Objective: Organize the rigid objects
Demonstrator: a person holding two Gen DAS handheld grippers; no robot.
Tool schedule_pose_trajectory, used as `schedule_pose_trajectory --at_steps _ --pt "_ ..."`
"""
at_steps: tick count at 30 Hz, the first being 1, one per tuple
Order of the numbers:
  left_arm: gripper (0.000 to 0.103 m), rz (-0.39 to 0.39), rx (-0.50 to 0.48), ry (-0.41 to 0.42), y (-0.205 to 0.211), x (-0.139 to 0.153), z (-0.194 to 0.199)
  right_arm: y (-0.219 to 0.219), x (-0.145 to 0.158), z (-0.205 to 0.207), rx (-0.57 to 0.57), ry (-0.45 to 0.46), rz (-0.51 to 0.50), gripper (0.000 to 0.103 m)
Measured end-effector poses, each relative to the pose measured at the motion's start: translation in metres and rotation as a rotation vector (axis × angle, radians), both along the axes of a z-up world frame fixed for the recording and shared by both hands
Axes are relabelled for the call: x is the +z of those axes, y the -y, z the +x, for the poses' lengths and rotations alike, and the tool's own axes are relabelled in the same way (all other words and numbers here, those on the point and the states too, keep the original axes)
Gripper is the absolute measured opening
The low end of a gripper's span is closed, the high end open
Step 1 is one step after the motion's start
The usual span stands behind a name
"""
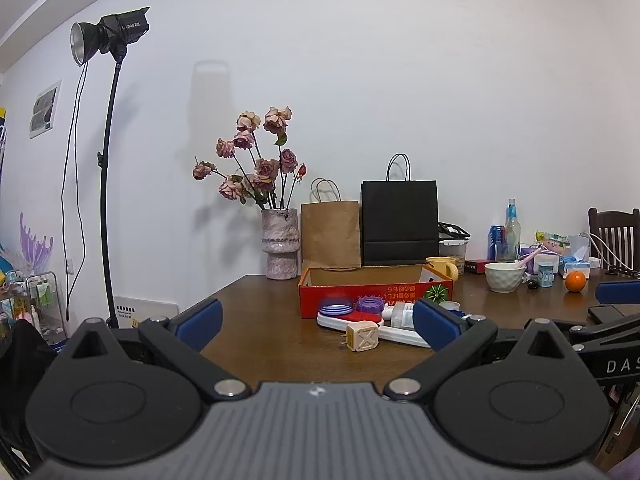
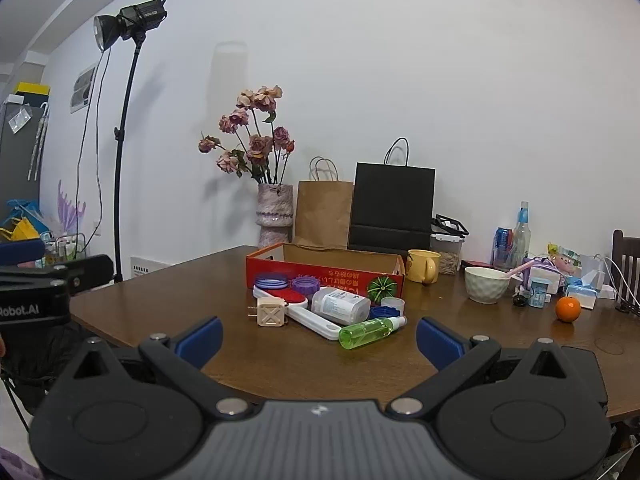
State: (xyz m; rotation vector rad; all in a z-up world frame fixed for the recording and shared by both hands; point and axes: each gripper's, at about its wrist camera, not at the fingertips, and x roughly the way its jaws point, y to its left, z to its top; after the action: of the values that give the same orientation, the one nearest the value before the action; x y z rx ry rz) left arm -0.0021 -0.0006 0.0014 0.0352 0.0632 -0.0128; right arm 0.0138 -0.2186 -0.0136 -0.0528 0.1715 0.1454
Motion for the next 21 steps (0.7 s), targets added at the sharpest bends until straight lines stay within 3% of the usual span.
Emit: schedule_pose_trajectory --at_steps 21 --pt "0.103 0.001 -0.003 0.009 -0.0003 -0.0037 0.0011 0.0001 -0.0004 -0.0026 -0.006 0.008 0.005 0.103"
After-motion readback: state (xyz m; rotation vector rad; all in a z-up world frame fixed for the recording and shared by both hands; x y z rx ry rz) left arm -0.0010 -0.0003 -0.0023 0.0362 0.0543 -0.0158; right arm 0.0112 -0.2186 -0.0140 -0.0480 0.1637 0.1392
